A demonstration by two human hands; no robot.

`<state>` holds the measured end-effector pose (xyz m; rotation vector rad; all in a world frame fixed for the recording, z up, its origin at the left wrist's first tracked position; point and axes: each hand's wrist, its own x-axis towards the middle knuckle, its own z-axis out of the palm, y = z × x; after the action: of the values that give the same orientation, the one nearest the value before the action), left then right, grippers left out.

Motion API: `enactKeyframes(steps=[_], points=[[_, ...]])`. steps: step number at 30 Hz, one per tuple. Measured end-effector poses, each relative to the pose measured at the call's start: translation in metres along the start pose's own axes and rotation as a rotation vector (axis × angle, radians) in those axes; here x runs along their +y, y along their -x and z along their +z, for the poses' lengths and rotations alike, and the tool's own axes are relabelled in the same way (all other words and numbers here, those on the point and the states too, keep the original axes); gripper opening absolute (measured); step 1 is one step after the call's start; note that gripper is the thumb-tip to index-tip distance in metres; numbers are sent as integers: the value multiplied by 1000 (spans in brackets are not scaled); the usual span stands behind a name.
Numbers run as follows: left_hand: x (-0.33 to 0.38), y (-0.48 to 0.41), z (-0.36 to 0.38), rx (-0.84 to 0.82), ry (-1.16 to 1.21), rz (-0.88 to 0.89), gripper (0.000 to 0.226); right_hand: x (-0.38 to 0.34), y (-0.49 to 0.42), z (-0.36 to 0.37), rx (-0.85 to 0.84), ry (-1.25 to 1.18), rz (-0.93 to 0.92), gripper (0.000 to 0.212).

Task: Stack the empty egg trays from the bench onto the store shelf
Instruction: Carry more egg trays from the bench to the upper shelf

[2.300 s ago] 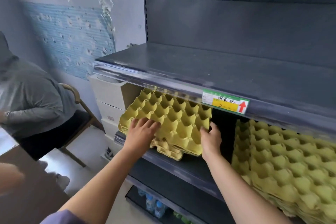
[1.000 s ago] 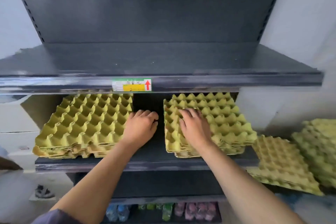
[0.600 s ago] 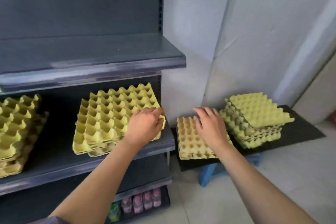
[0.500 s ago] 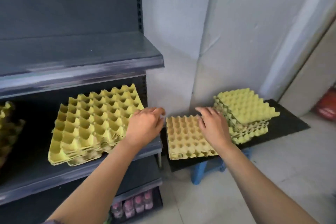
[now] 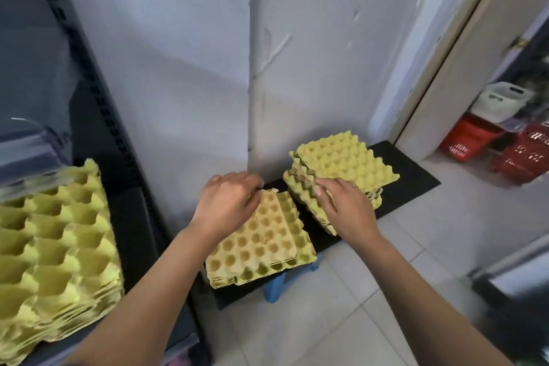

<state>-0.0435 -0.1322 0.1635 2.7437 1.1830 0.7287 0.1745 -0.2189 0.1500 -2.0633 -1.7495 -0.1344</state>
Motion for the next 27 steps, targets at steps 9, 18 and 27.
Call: enactKeyframes(steps=[9,18,27], points=[[-18,-17,93,-120,62,-297,19,74,-48,74,-251,-127,-12,30],[-59,15,183,-453,25,-690,41,110,-74,186,-702,-179,-89,38],[-136,50,290,-442,178,-1211,58,123,-74,312,-897,-225,196,31]])
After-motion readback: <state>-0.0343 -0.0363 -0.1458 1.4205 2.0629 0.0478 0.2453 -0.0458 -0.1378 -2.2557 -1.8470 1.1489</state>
